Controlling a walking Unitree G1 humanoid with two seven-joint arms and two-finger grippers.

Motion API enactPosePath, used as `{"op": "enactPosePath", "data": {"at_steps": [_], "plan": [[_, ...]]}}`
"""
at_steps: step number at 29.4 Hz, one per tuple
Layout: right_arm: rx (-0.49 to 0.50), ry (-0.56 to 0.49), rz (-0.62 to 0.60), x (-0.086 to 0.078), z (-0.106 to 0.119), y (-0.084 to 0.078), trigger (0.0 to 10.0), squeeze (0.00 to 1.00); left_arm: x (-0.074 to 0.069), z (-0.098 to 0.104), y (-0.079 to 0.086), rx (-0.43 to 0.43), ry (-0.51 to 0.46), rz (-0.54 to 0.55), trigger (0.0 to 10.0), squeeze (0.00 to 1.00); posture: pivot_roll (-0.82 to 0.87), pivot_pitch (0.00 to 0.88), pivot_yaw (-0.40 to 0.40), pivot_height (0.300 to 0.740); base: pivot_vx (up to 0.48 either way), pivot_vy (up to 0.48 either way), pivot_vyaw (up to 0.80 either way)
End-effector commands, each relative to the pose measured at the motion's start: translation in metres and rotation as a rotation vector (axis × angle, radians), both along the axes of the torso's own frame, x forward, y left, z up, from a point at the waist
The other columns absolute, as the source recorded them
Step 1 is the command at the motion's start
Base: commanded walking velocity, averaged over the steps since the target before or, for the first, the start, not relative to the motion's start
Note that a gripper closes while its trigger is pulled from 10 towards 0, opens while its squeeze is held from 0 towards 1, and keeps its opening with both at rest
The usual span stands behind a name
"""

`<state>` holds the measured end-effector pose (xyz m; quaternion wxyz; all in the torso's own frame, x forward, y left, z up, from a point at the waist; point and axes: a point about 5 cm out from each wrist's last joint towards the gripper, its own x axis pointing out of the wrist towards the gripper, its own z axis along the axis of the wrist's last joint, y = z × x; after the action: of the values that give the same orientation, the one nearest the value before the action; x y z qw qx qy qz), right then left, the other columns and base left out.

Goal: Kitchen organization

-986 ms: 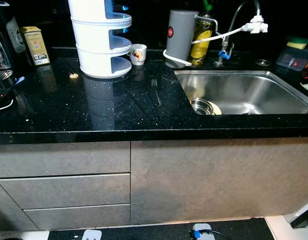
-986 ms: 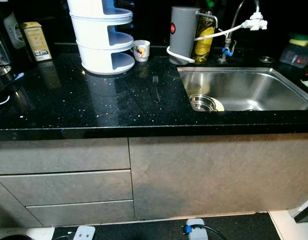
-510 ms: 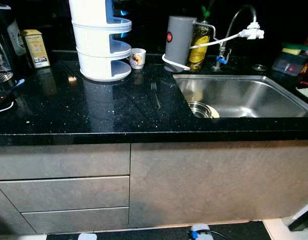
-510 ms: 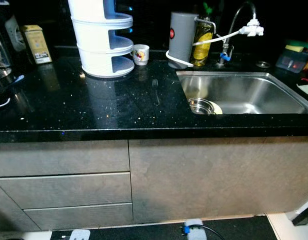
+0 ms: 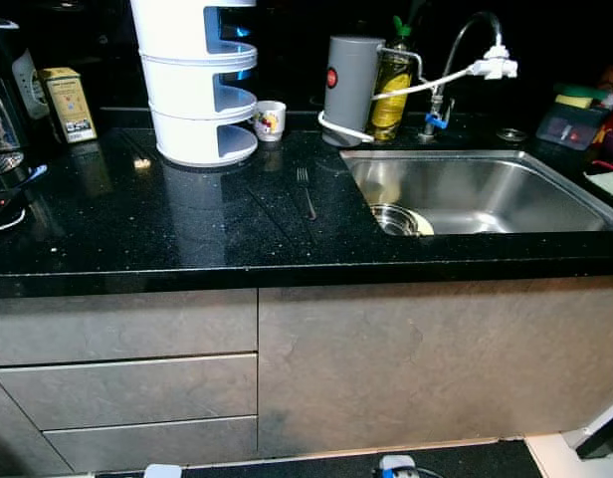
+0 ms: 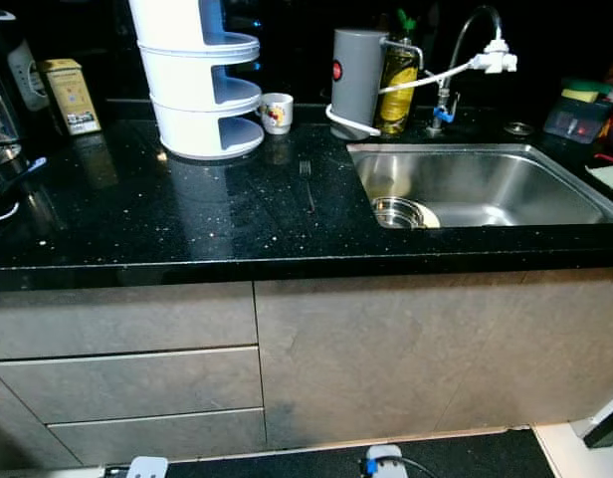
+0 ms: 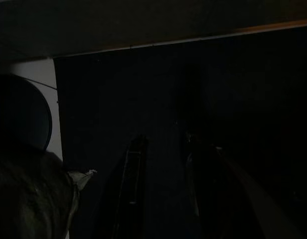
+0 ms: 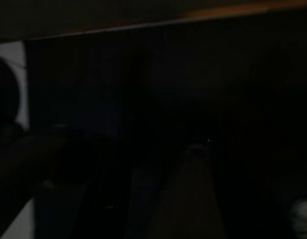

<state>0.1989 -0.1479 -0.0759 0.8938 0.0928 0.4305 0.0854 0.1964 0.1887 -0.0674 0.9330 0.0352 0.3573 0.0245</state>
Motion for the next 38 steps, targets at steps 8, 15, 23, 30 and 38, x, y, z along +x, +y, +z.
{"op": "enactPosePath", "data": {"at_steps": [8,15,23,30,38], "plan": [[0.151,-0.006,-0.037,0.003,0.003,0.001,10.0,0.00,0.000,0.000,-0.006,-0.021,-0.016,-0.028,10.0,0.00,0.02,0.199,-0.002,0.740,0.000,0.000,0.00],[0.005,-0.078,0.134,0.015,0.010,0.010,10.0,0.00,0.006,0.004,-0.010,-0.032,-0.049,-0.052,10.0,0.00,0.03,0.221,0.014,0.740,0.000,0.000,0.00],[0.060,-0.085,0.177,0.012,0.010,0.014,10.0,0.00,0.007,0.005,-0.017,-0.046,-0.068,-0.093,10.0,0.00,0.02,0.232,0.015,0.740,0.000,0.000,0.00],[-0.033,-0.081,0.087,0.016,0.010,-0.002,10.0,0.00,0.001,0.000,-0.021,-0.040,-0.032,-0.133,10.0,0.00,0.01,0.235,0.022,0.740,0.000,0.000,0.00],[0.102,-0.155,0.019,0.017,0.017,-0.024,10.0,0.00,0.002,0.000,-0.019,-0.063,-0.027,-0.103,10.0,0.00,-0.03,0.169,0.010,0.740,0.000,0.000,0.00]]}}
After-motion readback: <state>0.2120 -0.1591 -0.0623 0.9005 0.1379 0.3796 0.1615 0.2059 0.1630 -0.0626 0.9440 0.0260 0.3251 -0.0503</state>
